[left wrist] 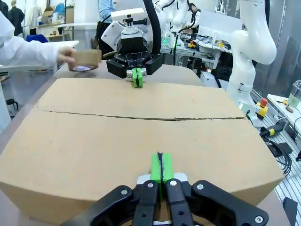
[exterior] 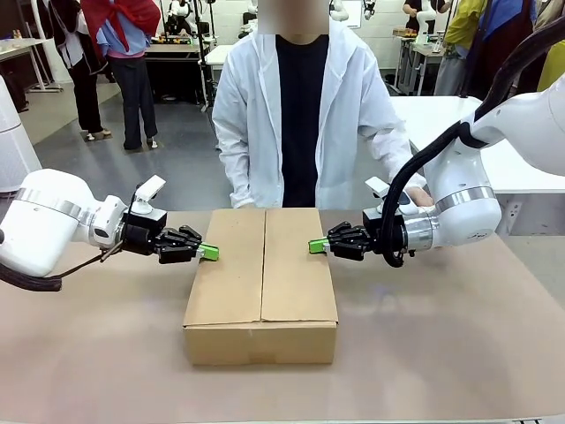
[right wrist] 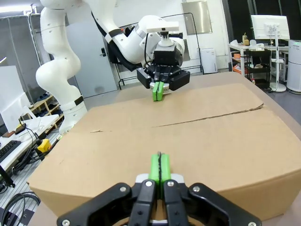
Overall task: Wrap the clocks to prevent damage.
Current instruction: Push the left (or right) flap of the Package Box to close it, then after the human seals the box with tape, release both hands from the side flaps of the Package Box.
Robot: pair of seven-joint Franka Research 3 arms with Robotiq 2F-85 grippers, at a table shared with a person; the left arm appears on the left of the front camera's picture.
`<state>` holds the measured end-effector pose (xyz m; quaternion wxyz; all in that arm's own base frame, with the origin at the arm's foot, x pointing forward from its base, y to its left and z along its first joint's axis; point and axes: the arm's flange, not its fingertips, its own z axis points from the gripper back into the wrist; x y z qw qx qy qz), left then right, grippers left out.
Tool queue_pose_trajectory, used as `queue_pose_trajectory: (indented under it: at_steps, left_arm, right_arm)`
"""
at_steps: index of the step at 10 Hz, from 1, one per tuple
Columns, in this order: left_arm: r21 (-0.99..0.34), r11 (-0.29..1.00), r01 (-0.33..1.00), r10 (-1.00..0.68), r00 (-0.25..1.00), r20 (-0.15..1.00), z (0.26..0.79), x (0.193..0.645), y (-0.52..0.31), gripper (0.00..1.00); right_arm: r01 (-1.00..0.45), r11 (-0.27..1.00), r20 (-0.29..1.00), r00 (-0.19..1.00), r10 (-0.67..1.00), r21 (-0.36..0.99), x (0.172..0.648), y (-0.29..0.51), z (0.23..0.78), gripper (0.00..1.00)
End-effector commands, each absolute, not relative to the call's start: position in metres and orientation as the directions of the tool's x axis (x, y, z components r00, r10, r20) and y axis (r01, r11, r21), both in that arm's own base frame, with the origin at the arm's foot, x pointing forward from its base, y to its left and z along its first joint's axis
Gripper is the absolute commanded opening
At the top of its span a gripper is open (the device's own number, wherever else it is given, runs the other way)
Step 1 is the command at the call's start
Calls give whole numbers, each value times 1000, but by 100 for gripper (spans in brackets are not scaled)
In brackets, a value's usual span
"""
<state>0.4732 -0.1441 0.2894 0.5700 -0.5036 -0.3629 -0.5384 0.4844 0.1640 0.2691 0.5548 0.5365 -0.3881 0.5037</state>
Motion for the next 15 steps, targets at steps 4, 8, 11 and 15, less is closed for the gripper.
queue_pose_trajectory:
  at_steps: [4,8,11,15]
  left_arm:
    - [-164,-67,984,-253,142,957,286,474,-145,0]
    - [-164,-67,984,-253,142,957,286,474,-145,0]
    - [-164,-67,984,-253,142,957,286,474,-145,0]
    - [-164,-67,984,-253,142,957,286,474,-145,0]
  right_arm:
    - [-975,-65,969,201,141,212,482,165,264,1]
    - [-975,-65,969,201,141,212,482,165,264,1]
    - [-975,-65,969,201,141,212,482,165,264,1]
    - [-975,-65,969,201,141,212,482,165,264,1]
